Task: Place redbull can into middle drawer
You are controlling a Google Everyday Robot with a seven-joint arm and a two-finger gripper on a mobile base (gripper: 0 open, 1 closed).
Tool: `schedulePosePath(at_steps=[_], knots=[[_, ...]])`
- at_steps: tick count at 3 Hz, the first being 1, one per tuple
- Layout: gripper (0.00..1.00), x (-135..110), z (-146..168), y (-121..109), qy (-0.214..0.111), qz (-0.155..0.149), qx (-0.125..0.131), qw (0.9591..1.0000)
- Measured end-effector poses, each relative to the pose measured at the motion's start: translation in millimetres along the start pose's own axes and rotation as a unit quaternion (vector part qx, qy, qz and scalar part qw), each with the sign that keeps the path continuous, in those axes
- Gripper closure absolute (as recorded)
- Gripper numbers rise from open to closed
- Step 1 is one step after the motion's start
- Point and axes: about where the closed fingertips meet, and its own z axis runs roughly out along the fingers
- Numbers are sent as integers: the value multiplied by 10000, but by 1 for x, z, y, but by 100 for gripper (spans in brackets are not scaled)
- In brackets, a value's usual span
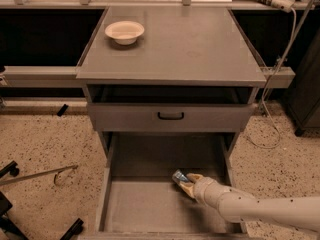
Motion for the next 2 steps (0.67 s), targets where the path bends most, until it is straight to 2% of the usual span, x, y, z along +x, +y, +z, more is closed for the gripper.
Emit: schedulePosePath(at_steps=[1,2], knots=[[81,0,0,0,0,0,0,10000],[58,0,0,0,0,0,0,10000]])
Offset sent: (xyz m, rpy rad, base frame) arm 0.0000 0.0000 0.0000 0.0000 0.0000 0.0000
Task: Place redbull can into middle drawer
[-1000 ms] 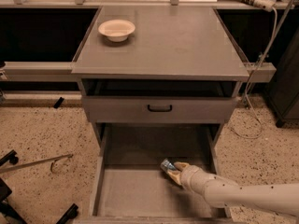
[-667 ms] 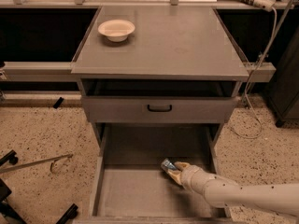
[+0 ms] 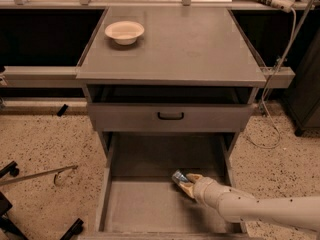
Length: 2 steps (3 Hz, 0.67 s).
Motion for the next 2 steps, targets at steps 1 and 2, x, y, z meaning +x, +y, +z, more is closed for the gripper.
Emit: schedulePosePath(at_steps=[1,2], knots=[[35,0,0,0,0,0,0,10000],[11,0,0,0,0,0,0,10000]])
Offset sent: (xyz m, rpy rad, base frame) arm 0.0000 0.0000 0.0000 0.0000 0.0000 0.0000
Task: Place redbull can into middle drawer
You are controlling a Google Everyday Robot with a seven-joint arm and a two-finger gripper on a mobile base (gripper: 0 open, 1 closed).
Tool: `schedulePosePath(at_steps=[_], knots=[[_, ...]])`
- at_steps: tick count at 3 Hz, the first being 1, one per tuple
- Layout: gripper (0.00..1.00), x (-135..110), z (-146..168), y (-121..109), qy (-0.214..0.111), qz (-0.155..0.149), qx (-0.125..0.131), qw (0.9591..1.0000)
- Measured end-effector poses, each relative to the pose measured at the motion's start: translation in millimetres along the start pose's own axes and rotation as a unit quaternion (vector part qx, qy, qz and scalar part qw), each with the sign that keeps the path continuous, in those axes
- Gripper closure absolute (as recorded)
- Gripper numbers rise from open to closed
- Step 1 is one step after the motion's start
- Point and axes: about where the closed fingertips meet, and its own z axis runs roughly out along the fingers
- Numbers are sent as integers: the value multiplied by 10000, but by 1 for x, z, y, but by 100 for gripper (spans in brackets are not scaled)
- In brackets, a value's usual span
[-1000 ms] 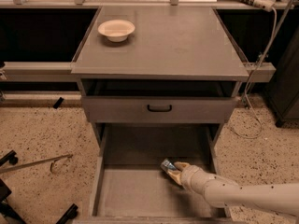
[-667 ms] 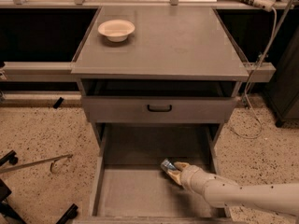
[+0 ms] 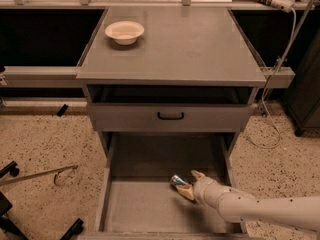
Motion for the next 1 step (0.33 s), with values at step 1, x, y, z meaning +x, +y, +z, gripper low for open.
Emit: schedulePosePath(at_steps=[1], knots=[[0,0,0,0,0,0,0,10000]])
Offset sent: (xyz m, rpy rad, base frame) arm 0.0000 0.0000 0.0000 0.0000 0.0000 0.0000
